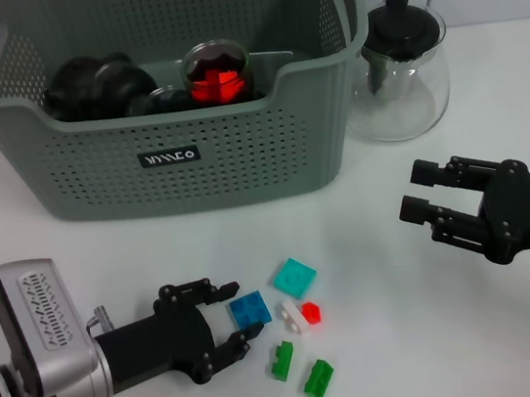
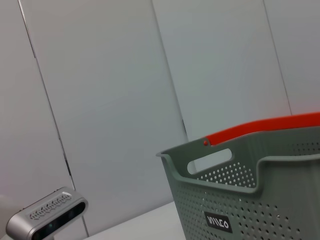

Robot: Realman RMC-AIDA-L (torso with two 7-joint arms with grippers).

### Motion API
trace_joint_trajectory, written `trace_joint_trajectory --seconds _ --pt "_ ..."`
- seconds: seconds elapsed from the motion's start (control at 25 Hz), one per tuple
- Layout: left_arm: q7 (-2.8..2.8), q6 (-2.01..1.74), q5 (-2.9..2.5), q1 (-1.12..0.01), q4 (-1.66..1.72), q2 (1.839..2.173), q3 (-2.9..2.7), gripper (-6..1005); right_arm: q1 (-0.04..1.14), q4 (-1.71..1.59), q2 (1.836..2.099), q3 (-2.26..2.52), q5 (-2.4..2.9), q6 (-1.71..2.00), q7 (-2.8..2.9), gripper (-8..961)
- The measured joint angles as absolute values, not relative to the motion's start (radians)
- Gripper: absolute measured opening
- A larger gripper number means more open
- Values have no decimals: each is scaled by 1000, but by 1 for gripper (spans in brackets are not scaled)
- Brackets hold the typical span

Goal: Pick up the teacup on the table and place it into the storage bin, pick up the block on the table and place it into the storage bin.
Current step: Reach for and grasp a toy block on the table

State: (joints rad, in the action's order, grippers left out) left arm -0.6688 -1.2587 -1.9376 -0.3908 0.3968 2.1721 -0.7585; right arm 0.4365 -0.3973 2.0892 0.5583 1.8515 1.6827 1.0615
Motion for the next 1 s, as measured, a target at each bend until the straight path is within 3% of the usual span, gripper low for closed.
trace_joint_trajectory --seconds 1.0 --pt "-677 -1232 -1939 -402 373 2174 -760 435 437 -397 2089 558 1851 1683 1062 557"
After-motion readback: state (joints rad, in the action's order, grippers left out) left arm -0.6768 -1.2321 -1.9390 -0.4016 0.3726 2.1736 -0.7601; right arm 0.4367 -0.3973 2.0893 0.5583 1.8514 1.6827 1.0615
